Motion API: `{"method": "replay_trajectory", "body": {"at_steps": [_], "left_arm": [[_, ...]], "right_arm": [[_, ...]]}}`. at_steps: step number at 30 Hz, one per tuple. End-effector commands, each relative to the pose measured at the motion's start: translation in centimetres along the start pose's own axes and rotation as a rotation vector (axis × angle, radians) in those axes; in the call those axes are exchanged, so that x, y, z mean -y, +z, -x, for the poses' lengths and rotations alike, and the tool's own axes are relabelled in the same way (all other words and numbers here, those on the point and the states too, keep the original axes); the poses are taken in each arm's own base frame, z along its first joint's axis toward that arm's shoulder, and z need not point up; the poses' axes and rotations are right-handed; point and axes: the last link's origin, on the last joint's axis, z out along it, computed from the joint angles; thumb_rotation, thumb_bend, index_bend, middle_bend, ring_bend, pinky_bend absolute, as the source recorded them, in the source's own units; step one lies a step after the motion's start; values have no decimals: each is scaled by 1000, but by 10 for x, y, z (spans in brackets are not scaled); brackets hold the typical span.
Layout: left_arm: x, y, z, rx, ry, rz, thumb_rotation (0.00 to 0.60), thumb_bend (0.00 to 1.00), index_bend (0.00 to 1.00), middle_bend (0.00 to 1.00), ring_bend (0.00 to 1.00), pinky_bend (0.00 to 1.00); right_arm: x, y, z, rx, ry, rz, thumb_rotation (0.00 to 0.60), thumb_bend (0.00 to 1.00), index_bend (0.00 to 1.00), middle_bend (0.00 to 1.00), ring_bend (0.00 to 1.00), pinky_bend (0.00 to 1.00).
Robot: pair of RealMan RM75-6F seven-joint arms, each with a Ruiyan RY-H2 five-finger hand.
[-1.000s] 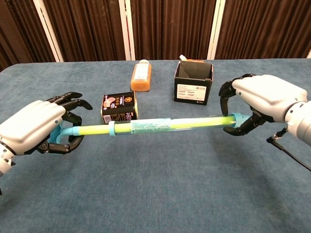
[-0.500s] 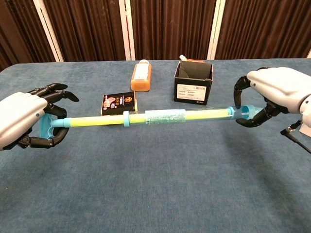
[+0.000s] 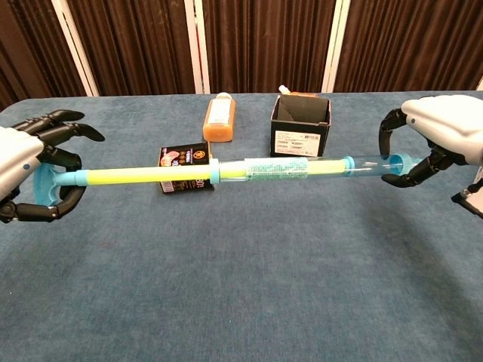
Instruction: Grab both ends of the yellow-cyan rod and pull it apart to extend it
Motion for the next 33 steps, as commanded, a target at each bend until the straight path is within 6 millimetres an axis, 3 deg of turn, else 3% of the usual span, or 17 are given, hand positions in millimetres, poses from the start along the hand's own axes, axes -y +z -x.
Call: {"method": "replay_trajectory", "body": {"at_steps": [1, 33], "left_arm": [[4, -3, -8, -23, 8, -3, 600, 509, 698, 187, 54, 158], [7, -26, -38, -67, -42, 24, 600, 509, 701, 187, 54, 158]], "right_arm": [[-5, 0, -2, 6, 10, 10, 600, 383, 916, 296, 188, 105], [-42, 11, -8, 7, -1, 88, 600, 381, 916, 297, 188, 105]]}}
